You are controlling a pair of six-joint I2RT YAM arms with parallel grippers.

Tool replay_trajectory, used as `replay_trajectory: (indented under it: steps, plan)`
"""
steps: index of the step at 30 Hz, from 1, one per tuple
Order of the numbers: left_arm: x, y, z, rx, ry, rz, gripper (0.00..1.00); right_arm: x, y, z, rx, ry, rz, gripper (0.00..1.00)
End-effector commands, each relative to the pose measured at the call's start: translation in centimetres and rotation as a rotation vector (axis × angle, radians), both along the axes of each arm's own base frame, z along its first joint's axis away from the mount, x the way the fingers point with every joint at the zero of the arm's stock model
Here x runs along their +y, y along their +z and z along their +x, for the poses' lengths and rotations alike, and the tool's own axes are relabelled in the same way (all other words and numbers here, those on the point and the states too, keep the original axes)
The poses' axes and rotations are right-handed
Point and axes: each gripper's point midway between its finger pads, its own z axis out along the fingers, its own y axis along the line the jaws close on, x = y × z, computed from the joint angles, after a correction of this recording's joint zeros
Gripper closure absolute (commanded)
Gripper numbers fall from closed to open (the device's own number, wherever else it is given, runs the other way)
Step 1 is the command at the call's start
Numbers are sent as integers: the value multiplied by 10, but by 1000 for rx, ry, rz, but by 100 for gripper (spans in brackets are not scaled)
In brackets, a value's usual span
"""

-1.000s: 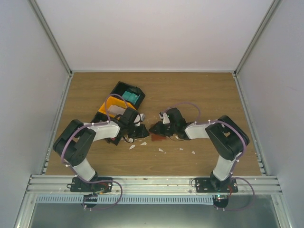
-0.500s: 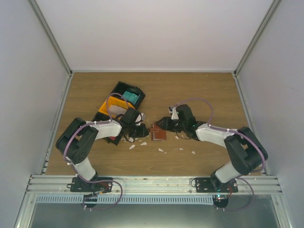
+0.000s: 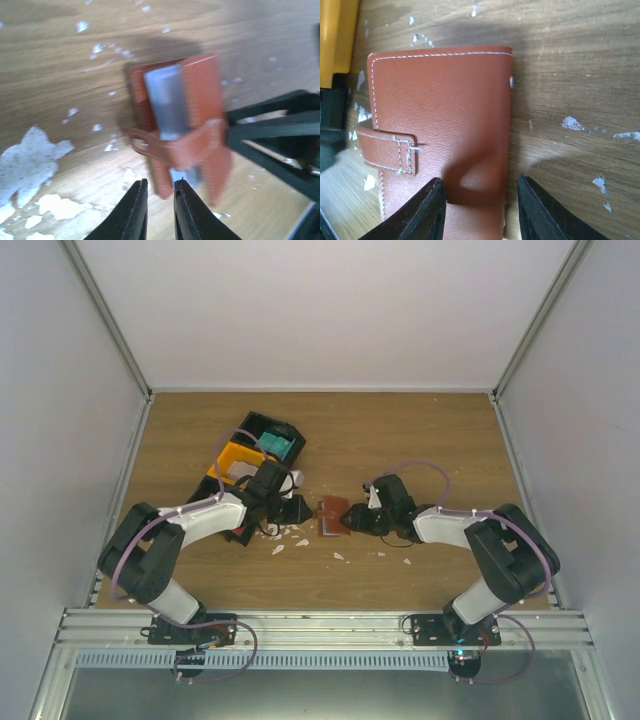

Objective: Put the credit cards into the card holder
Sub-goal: Close the card holder at the center of the board.

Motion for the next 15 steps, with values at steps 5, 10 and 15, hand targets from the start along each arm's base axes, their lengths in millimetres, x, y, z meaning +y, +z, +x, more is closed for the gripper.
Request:
replay_trajectory:
  steps: [5, 10, 15]
  plan:
    - [-34, 57, -2, -88, -128, -196, 66, 4, -12, 1, 17, 36, -20, 59]
    - [-42, 40, 0, -56, -131, -126, 55, 2, -22, 0, 42, 30, -41, 60]
    - [-40, 8, 1, 25, -115, -26, 52, 1, -26, -1, 54, 17, -46, 60]
